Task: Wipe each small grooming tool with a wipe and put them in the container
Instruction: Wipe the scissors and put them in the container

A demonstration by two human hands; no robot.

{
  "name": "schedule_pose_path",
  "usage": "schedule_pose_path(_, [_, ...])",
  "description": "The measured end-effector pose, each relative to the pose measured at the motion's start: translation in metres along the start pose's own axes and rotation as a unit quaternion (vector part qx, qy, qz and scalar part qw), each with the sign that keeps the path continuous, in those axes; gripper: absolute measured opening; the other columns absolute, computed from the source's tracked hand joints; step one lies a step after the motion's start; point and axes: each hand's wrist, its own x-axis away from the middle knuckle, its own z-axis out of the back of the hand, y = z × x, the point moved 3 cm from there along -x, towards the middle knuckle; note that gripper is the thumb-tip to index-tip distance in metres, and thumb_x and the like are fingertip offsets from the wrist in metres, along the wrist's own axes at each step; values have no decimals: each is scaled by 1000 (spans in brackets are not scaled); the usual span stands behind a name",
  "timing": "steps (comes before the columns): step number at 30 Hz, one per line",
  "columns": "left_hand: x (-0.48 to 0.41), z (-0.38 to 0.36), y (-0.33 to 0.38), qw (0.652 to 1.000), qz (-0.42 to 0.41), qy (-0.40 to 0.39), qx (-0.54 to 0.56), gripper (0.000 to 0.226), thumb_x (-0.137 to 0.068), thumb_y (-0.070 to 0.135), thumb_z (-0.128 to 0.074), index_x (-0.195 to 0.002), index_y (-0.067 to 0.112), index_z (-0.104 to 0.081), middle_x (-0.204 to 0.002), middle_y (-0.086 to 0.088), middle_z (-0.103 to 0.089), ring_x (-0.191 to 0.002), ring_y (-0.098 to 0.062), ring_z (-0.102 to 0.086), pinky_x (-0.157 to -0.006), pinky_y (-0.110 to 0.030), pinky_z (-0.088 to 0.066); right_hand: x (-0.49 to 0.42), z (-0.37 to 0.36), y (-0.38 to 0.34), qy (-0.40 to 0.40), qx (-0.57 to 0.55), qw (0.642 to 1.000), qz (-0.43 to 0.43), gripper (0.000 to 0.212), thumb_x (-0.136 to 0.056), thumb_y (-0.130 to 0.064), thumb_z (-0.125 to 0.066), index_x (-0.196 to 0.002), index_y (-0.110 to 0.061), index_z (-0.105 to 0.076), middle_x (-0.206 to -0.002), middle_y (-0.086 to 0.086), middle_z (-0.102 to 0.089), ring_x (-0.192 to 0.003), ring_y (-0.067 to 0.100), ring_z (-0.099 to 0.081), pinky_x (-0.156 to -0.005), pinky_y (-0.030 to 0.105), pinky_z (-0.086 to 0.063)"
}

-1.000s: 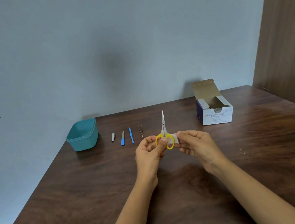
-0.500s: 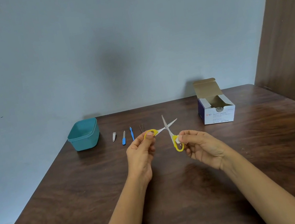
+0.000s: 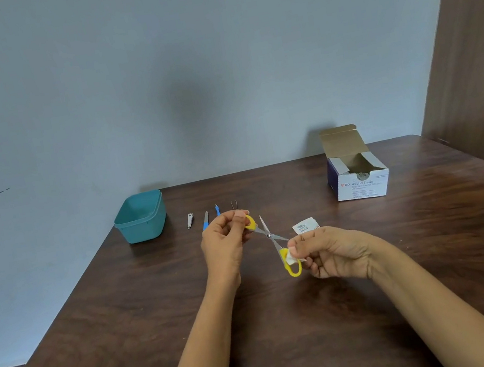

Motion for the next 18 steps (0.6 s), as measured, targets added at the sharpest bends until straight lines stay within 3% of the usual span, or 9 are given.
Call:
schedule_pose_path(7, [-2, 4, 5, 996, -31, -28, -77, 13, -93, 17, -58, -91, 14, -70, -79, -1, -71, -66, -2, -64, -60, -13, -50, 2, -5, 1, -35, -38, 998, -21, 17, -64, -5, -73, -80, -10, -70, -74, 6, -67, -61, 9, -48, -55, 18, -43])
schedule_pose_path(18, [0, 3, 8, 999, 8, -20, 24, 14, -94, 18, -57, -93, 13, -70, -67, 6, -65, -61, -4, -55, -62, -21, -47, 4, -1, -2, -15, 38, 999, -9, 19, -65, -12, -75, -84, -11, -71, -69, 1, -66, -56, 5, -54, -49, 13, -43])
